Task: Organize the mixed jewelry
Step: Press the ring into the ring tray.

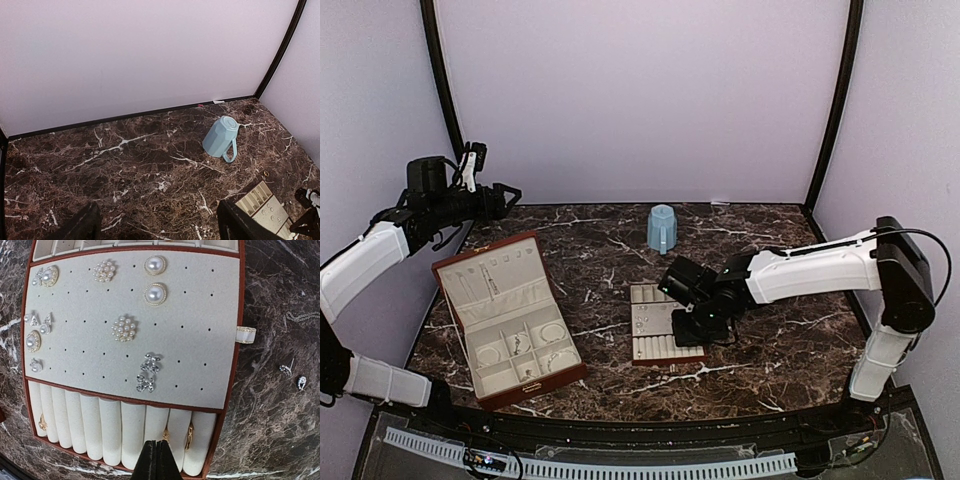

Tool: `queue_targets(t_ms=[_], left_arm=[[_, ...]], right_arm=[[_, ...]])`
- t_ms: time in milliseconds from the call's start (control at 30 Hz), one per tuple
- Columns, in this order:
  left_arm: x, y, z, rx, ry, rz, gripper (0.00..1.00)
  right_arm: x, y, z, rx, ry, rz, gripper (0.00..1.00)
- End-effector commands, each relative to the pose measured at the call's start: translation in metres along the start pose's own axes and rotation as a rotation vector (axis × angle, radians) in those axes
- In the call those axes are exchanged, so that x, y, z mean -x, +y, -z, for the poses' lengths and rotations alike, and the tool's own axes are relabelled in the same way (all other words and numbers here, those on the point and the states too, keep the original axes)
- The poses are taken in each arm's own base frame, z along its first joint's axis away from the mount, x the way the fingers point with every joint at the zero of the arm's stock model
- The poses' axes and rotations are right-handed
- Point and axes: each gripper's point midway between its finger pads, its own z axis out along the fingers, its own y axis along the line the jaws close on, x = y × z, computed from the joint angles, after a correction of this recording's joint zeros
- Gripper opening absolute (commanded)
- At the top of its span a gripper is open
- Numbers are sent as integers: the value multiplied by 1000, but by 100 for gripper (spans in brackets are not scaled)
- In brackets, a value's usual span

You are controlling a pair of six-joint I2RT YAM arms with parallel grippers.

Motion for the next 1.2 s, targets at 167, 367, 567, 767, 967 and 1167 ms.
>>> queue_targets(t_ms=[167, 367, 567, 767, 967, 1167], left_arm=[[9, -4, 9, -4, -33, -31, 83], [10, -5, 9, -4, -34, -32, 83], [10, -5, 10, -4, -37, -32, 83], [15, -3, 16, 17, -58, -42, 83], [22, -6, 23, 20, -81, -59, 83], [26, -7, 26, 22, -94, -63, 83]], right_arm=[[-12, 0, -11, -8, 27, 6, 0], [-15, 0, -14, -3, 29, 2, 0], [-12, 2, -12, 5, 15, 0, 0], [19, 13, 20, 31, -98, 24, 5], [57, 1, 49, -8, -195, 33, 27], [100, -36, 53, -44, -259, 8, 36]])
